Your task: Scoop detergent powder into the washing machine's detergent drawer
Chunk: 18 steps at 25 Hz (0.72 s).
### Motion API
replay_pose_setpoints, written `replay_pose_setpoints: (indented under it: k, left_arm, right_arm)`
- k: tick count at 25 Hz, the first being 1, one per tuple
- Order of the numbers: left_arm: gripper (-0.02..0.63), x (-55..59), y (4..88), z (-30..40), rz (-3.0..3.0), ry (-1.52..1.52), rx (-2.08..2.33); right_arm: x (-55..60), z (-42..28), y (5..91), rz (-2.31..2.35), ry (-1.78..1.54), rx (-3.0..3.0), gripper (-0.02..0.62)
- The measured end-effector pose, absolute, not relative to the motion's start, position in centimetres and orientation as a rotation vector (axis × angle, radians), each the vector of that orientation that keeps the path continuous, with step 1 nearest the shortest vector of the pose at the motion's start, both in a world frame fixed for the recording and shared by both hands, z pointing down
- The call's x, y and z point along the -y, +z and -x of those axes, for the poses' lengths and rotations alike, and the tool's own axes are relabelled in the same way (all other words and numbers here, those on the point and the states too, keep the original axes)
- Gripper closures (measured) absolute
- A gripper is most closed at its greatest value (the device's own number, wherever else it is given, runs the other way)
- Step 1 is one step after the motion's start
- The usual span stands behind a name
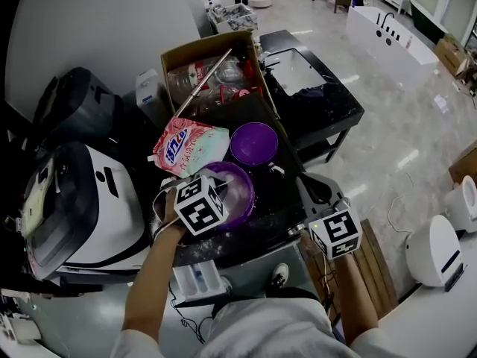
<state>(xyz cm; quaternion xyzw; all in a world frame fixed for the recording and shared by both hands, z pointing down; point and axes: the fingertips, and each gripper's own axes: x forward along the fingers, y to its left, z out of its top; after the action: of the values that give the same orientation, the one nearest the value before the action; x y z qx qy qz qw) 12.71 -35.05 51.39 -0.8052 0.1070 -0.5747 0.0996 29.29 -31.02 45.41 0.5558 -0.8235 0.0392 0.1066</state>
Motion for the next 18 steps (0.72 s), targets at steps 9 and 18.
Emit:
replay_pose_setpoints:
  k: [9,18]
  left_arm:
    - [0.589,33.5,52.5,-13.1,2.383,-1.794,-0.163]
    - [0.589,32.0,53.2,-13.2,2.363,-1.879,0.018]
  right_arm:
    - [30.4,-29.4,46.4,-1.629,0.150,2.422,0.597]
    - [30.1,-29.5,46.7,-1.624,0.160,2.397,0.597]
